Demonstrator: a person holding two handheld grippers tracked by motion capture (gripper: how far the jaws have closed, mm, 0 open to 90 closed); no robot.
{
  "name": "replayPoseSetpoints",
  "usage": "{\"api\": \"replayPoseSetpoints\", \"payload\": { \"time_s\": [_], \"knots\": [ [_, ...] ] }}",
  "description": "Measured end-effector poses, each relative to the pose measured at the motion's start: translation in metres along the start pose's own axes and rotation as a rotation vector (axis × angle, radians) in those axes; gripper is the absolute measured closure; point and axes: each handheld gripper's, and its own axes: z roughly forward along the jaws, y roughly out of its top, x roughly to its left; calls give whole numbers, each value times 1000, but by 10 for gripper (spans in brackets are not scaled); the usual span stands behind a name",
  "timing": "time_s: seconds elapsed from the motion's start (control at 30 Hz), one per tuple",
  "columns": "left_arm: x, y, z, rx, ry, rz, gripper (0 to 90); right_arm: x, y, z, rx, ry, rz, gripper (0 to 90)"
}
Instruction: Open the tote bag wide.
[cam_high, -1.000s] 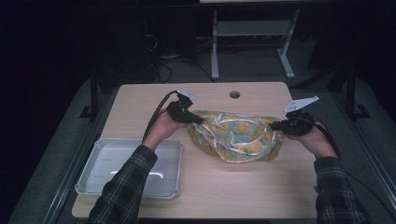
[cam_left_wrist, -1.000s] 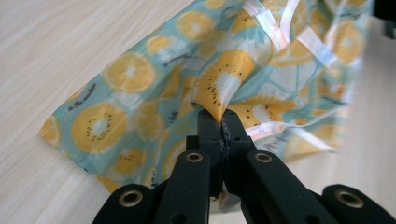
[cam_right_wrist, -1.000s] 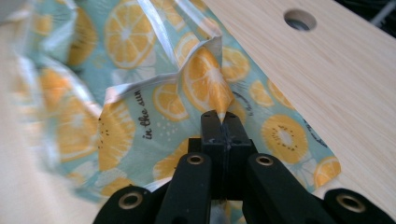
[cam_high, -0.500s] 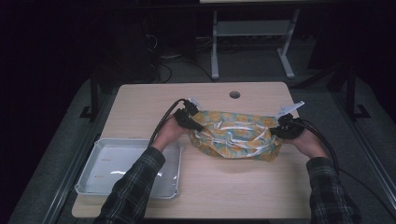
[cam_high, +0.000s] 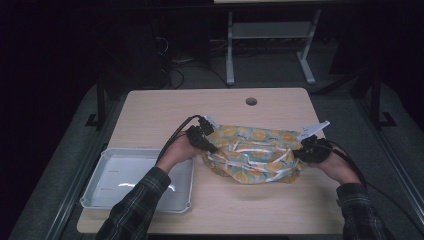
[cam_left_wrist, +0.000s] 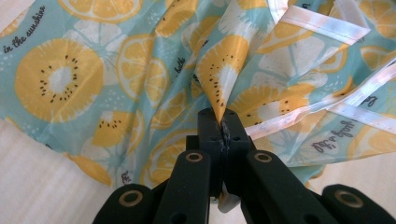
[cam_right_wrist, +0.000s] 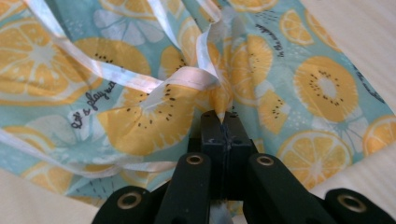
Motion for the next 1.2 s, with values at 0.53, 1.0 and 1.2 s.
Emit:
{"api": "replayPoseSetpoints", "payload": {
  "time_s": [0.53,1.0,1.2],
  "knots": [
    [-37,-25,0,77,-10,86,894,48,-24,-8,41,65,-51,888],
    [-41,-28,21,131,10,94,894,49,-32,9,103,90,-44,890],
    [-39,-28,18,103,3,77,859,47,-31,7,95,91,-21,816]
  ]
}}
